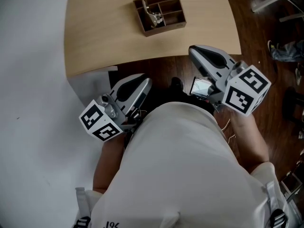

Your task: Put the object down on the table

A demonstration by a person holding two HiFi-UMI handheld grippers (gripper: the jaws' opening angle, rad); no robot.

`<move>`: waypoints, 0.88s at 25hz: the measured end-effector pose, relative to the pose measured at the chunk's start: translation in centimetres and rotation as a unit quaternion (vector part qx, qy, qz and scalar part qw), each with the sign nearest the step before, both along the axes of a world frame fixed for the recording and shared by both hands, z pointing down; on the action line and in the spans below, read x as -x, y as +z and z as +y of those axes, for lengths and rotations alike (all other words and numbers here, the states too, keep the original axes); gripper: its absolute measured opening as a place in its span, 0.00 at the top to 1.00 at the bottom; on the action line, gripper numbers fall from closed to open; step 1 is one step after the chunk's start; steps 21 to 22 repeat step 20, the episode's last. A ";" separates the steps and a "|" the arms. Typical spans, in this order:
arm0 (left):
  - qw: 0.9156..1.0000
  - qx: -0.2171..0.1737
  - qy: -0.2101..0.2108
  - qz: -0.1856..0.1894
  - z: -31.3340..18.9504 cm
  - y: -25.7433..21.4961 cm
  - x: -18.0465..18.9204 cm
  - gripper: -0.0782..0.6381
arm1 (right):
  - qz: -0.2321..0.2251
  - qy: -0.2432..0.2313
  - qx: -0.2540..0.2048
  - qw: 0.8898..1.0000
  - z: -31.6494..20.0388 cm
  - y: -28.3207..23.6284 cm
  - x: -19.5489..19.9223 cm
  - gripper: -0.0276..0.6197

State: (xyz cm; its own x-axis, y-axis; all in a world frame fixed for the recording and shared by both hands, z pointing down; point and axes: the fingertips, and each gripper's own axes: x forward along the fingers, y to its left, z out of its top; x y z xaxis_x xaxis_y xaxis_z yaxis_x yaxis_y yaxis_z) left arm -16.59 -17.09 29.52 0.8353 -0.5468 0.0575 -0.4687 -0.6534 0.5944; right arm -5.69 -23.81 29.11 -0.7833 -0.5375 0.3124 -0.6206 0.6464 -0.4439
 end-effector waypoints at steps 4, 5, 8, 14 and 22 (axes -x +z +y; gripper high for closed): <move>1.000 -0.002 0.007 -0.015 0.2 0.2 -0.4 0.87 | -0.008 0.014 -0.008 1.000 -1.4 -0.6 -0.7 0.95; 1.000 -0.003 0.008 -0.015 0.2 0.2 -0.5 0.87 | -0.009 0.019 -0.011 1.000 -1.7 -0.8 -1.0 0.95; 1.000 -0.004 0.012 -0.012 0.2 0.3 -0.7 0.87 | -0.009 0.028 -0.021 0.999 -2.3 -1.1 -1.7 0.95; 0.999 0.000 0.029 -0.013 0.5 0.5 -1.5 0.87 | -0.011 0.040 -0.023 0.999 -2.7 -1.1 -2.4 0.95; 0.999 0.004 0.038 -0.013 0.4 0.6 -1.7 0.87 | -0.009 0.040 -0.022 0.999 -3.1 -0.9 -2.3 0.95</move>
